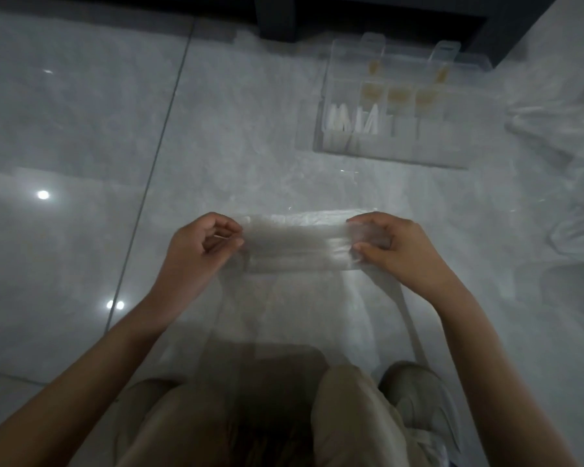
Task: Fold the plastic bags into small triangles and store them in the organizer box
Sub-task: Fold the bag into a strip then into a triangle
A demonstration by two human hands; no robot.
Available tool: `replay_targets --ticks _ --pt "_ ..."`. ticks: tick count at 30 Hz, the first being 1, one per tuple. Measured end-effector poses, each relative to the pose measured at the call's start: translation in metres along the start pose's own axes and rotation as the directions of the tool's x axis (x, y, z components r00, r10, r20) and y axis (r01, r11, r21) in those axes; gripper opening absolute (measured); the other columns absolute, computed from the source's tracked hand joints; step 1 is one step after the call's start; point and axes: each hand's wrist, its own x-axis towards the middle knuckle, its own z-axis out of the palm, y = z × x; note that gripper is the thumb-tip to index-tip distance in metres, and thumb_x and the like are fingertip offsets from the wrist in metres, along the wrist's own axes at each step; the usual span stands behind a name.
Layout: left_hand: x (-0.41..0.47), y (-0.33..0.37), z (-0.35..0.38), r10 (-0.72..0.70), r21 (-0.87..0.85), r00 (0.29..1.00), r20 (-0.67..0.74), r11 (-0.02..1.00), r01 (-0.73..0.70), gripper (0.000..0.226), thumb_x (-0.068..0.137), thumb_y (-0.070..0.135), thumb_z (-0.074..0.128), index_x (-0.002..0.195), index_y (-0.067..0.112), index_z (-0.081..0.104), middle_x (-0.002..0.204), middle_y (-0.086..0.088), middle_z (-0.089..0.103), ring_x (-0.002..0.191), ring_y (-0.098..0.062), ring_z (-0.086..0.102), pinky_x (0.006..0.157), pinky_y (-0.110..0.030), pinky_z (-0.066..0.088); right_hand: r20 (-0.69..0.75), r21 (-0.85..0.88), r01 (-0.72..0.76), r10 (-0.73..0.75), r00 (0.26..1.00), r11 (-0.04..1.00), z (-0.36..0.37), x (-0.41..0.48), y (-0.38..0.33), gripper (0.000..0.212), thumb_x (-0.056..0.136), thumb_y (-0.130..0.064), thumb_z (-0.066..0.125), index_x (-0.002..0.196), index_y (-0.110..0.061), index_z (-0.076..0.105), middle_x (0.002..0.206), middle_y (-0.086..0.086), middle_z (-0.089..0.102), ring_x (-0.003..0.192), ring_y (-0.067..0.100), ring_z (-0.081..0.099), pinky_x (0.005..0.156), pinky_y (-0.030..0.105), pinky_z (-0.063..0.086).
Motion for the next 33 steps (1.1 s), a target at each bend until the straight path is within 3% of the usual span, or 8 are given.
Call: replay_targets --ticks 4,8,12,15,18,26,29,33 --pt "0.011 -0.010 -0.001 -0.058 -0.059 0.996 -0.073 0.997 0.053 0.025 0.079 -0.001 0.074 0.081 0.021 0.065 0.072 0.006 0.072 0.072 -0.006 0.069 0.070 -0.013 0.050 -0.060 -0.038 -0.073 0.071 0.996 0.997 0.001 0.013 -0.007 0.021 0.080 -0.014 0.074 0.098 -0.023 0.069 0.088 -0.010 0.068 0.078 0.002 0.062 0.071 0.009 0.045" --pt "0.020 -0.012 0.000 -0.079 -0.040 0.989 -0.127 0.996 0.075 0.024 0.077 0.001 0.077 0.078 0.021 0.064 0.078 0.003 0.070 0.072 -0.006 0.068 0.070 -0.015 0.053 -0.143 0.028 -0.200 0.202 0.969 0.979 0.004 0.022 -0.008 0.006 0.082 -0.019 0.073 0.082 -0.018 0.067 0.062 -0.007 0.066 0.056 0.002 0.061 0.063 0.021 0.049" --pt "0.026 -0.013 0.002 -0.047 0.004 0.989 -0.142 0.999 0.048 0.024 0.077 0.000 0.076 0.079 0.021 0.063 0.079 0.005 0.069 0.070 0.000 0.066 0.070 -0.014 0.052 -0.216 -0.046 -0.270 0.255 0.943 0.962 0.009 0.026 -0.005 0.008 0.085 -0.025 0.068 0.085 -0.018 0.067 0.068 -0.008 0.064 0.073 0.015 0.065 0.069 0.027 0.048" --pt "0.029 -0.015 -0.002 0.019 0.097 0.987 -0.158 0.995 -0.004 0.020 0.078 0.002 0.075 0.085 0.018 0.065 0.082 0.007 0.070 0.074 0.000 0.067 0.072 -0.016 0.051 -0.269 -0.107 -0.305 0.268 0.925 0.946 0.013 0.027 -0.007 0.013 0.086 -0.030 0.067 0.090 -0.018 0.068 0.078 -0.008 0.059 0.078 0.012 0.057 0.066 0.025 0.037" --pt "0.032 -0.018 -0.006 0.038 0.116 0.984 -0.172 0.993 -0.018 0.024 0.078 0.001 0.074 0.083 0.023 0.064 0.083 0.007 0.071 0.077 -0.003 0.068 0.074 -0.026 0.054 -0.308 -0.146 -0.333 0.277 0.910 0.932 0.017 0.026 -0.010 0.012 0.088 -0.034 0.066 0.089 -0.023 0.064 0.083 -0.008 0.057 0.079 0.010 0.051 0.067 0.024 0.033" --pt "0.033 -0.027 -0.003 0.064 0.190 0.976 -0.206 0.982 -0.024 0.017 0.081 0.007 0.072 0.088 0.020 0.064 0.086 0.007 0.070 0.084 -0.012 0.068 0.079 -0.032 0.053 -0.354 -0.140 -0.365 0.298 0.887 0.921 0.021 0.026 -0.015 0.014 0.089 -0.036 0.064 0.093 -0.022 0.063 0.082 -0.010 0.055 0.077 0.009 0.049 0.065 0.024 0.031" --pt "0.032 -0.024 0.002 0.241 0.439 0.948 -0.208 0.889 -0.129 0.012 0.085 0.015 0.068 0.097 0.013 0.065 0.099 0.000 0.068 0.094 -0.020 0.063 0.086 -0.034 0.048 -0.362 -0.139 -0.370 0.301 0.882 0.918 0.021 0.026 -0.015 0.015 0.089 -0.036 0.064 0.094 -0.022 0.063 0.082 -0.010 0.054 0.077 0.008 0.048 0.065 0.024 0.031" --pt "0.030 -0.016 0.019 0.478 0.584 0.877 0.053 0.697 -0.416 0.033 0.090 0.026 0.052 0.115 0.011 0.065 0.128 -0.007 0.061 0.122 -0.025 0.054 0.101 -0.041 0.038 -0.371 -0.145 -0.371 0.297 0.880 0.917 0.022 0.026 -0.016 0.015 0.090 -0.036 0.064 0.095 -0.022 0.064 0.083 -0.011 0.054 0.078 0.008 0.048 0.066 0.024 0.031"
